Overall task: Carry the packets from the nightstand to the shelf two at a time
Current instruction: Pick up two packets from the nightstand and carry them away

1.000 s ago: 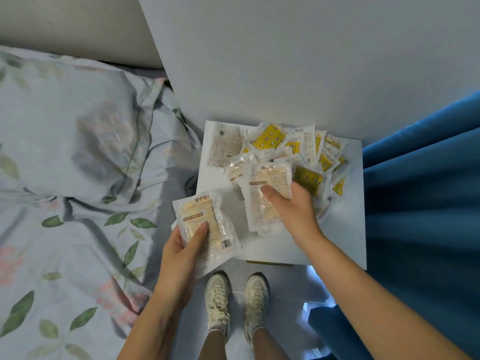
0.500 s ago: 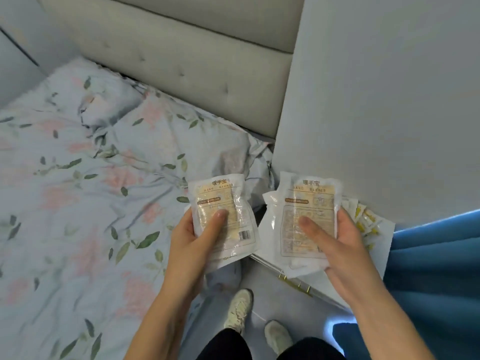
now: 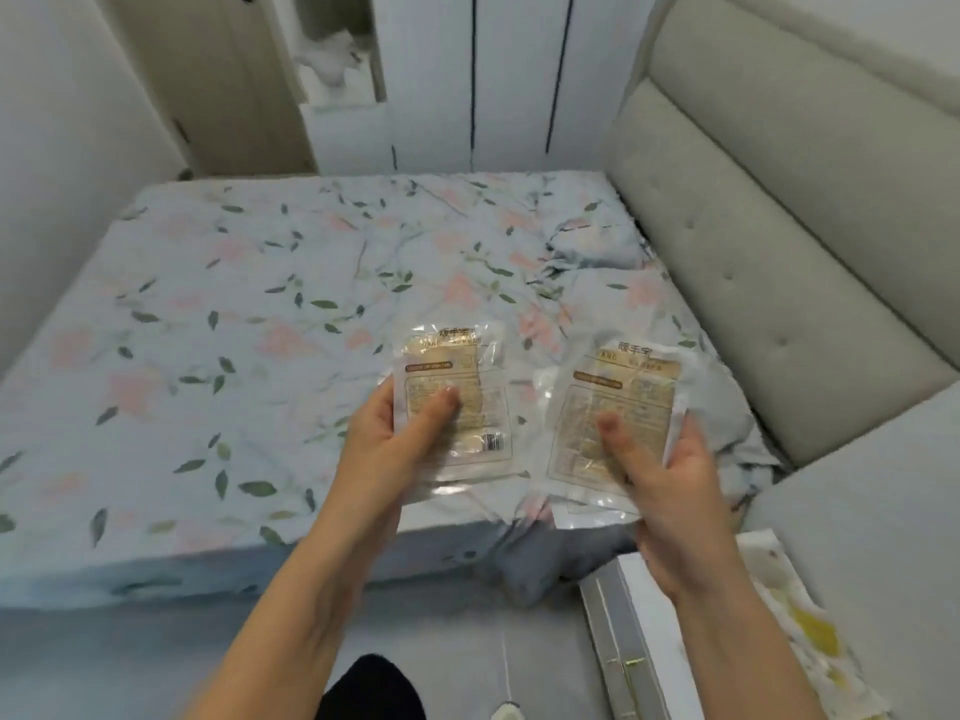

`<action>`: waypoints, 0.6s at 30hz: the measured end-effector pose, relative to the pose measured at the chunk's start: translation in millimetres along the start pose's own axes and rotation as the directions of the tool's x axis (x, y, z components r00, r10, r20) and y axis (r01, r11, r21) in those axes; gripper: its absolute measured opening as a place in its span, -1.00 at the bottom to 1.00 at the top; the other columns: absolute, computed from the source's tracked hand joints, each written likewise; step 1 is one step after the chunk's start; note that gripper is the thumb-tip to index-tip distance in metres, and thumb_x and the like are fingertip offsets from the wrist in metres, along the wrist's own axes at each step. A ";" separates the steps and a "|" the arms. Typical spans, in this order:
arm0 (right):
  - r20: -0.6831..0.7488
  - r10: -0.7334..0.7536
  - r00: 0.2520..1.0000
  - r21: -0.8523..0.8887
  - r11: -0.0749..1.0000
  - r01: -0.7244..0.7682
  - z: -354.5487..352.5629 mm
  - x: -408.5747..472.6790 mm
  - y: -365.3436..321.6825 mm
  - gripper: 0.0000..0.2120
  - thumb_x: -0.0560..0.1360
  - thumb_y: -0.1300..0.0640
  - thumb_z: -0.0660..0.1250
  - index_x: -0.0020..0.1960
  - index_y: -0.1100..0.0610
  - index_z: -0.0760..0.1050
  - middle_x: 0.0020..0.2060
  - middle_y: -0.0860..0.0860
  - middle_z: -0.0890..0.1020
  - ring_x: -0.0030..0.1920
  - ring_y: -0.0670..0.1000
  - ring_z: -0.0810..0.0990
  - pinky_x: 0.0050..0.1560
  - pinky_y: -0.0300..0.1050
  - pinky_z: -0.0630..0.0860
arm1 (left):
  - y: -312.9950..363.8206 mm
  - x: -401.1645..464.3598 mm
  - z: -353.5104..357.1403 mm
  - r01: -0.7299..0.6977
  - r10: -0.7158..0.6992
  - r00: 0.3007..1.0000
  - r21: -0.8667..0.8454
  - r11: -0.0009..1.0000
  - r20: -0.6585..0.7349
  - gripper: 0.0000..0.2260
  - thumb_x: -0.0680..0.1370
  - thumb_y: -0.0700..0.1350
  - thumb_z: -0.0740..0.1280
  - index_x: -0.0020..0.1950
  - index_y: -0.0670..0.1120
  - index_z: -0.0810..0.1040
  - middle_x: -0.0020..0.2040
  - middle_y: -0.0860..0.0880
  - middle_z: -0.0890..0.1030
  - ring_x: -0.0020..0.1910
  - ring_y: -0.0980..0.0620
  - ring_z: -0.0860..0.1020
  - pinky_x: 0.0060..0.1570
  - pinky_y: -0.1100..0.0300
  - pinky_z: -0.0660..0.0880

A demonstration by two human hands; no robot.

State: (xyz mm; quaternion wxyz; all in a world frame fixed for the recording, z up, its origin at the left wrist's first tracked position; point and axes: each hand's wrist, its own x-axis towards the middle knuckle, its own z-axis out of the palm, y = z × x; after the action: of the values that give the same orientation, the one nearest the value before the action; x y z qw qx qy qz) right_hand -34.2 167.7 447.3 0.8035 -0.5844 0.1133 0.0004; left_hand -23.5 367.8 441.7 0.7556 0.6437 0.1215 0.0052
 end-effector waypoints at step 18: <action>0.741 0.192 0.644 -0.186 0.979 -0.078 520.2 -180.4 164.9 -0.66 0.36 0.17 0.42 0.14 0.11 0.55 0.01 0.07 0.71 -0.02 0.07 0.70 -0.01 -0.05 0.66 | 95.4 -197.5 -540.0 -0.150 0.066 0.630 -0.039 0.988 -0.773 -0.69 0.40 -0.01 0.38 0.12 -0.02 0.61 -0.03 0.00 0.72 -0.06 0.01 0.70 -0.09 0.07 0.61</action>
State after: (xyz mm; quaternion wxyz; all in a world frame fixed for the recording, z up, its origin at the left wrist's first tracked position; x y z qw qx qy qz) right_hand -137.4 732.3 476.9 0.7333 -0.5747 -0.1879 0.3108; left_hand -303.8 876.2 493.0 0.6612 0.5477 0.3923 0.3300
